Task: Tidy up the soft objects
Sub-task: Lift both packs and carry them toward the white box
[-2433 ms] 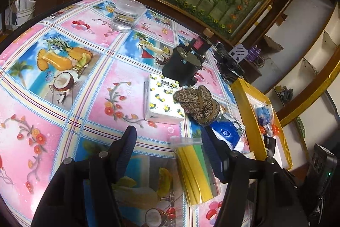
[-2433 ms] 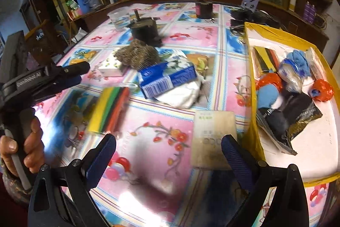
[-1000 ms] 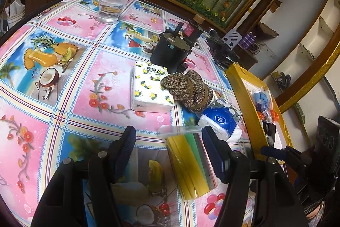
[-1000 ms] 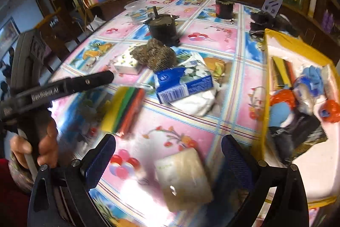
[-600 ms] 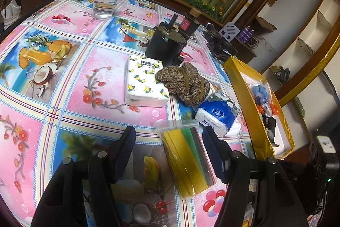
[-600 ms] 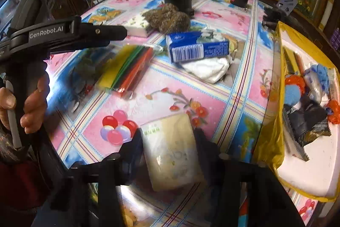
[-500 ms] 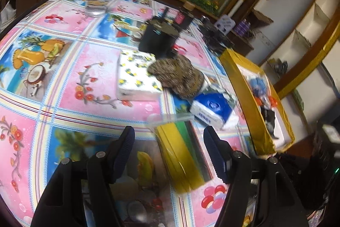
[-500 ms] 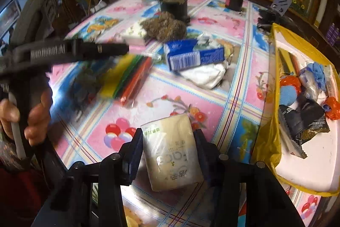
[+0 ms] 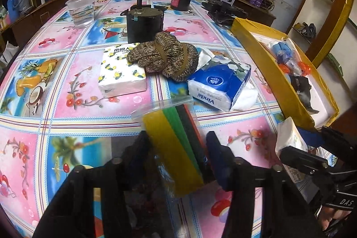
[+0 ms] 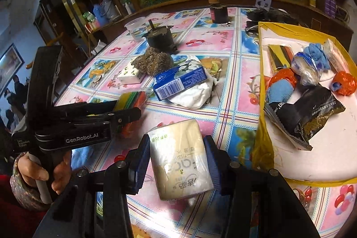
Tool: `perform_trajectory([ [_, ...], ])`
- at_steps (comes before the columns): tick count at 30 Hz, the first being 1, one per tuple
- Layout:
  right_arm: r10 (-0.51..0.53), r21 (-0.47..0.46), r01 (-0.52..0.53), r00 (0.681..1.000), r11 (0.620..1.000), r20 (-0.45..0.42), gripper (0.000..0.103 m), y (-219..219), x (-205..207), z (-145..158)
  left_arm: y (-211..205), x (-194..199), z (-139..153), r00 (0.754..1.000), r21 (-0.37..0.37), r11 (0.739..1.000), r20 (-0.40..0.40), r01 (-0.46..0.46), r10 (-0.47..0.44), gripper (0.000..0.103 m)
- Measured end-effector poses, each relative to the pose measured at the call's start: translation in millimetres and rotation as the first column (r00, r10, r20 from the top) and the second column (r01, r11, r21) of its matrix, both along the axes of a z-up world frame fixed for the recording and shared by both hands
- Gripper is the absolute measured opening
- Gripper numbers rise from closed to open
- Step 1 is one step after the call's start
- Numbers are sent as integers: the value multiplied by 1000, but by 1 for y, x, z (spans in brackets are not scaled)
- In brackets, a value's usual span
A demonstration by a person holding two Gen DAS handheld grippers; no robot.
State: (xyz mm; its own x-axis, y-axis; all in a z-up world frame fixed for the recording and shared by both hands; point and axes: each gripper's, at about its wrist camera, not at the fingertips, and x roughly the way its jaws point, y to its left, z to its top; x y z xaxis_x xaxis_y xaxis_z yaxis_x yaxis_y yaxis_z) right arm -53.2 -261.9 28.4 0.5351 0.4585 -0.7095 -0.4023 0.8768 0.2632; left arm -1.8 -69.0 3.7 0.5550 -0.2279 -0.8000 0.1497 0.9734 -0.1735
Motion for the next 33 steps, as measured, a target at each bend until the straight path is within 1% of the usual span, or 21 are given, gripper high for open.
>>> perform_trajectory([
  [2, -7, 26, 7, 1000, 1000, -2, 51, -4, 2, -1, 1, 1, 0, 1000, -2, 1000, 1, 0, 0, 44],
  [5, -13, 49, 13, 1000, 999, -3, 51, -4, 4, -3, 5, 0, 1, 1000, -32, 999, 1, -6, 6, 41],
  [8, -9, 65, 9, 1000, 998, 2, 52, -1, 4, -3, 14, -1, 2, 1000, -77, 997, 7, -12, 12, 40],
  [11, -4, 75, 4, 1000, 997, 4, 52, 6, 6, -1, 27, -4, 7, 999, -128, 992, 26, -21, 24, 40],
  [13, 3, 76, -4, 1000, 997, 12, 52, 11, 8, 2, 38, -8, 11, 998, -149, 988, 44, -31, 38, 40],
  [18, 37, 85, -40, 999, 996, 29, 52, 34, 13, 10, 66, -15, 17, 994, -196, 978, 78, -65, 82, 40],
  [23, 85, 83, -89, 995, 993, 46, 52, 70, 19, 17, 106, -23, 21, 979, -220, 966, 119, -137, 166, 40],
  [27, 111, 70, -115, 992, 991, 56, 52, 97, 22, 19, 124, -25, 19, 975, -293, 945, 120, -147, 189, 40],
  [29, 114, 63, -117, 992, 991, 52, 52, 107, 25, 17, 121, -25, 20, 975, -284, 949, 132, -138, 181, 40],
  [33, 101, 62, -104, 993, 993, 57, 52, 108, 27, 14, 116, -30, 23, 972, -273, 955, 167, -118, 167, 40],
])
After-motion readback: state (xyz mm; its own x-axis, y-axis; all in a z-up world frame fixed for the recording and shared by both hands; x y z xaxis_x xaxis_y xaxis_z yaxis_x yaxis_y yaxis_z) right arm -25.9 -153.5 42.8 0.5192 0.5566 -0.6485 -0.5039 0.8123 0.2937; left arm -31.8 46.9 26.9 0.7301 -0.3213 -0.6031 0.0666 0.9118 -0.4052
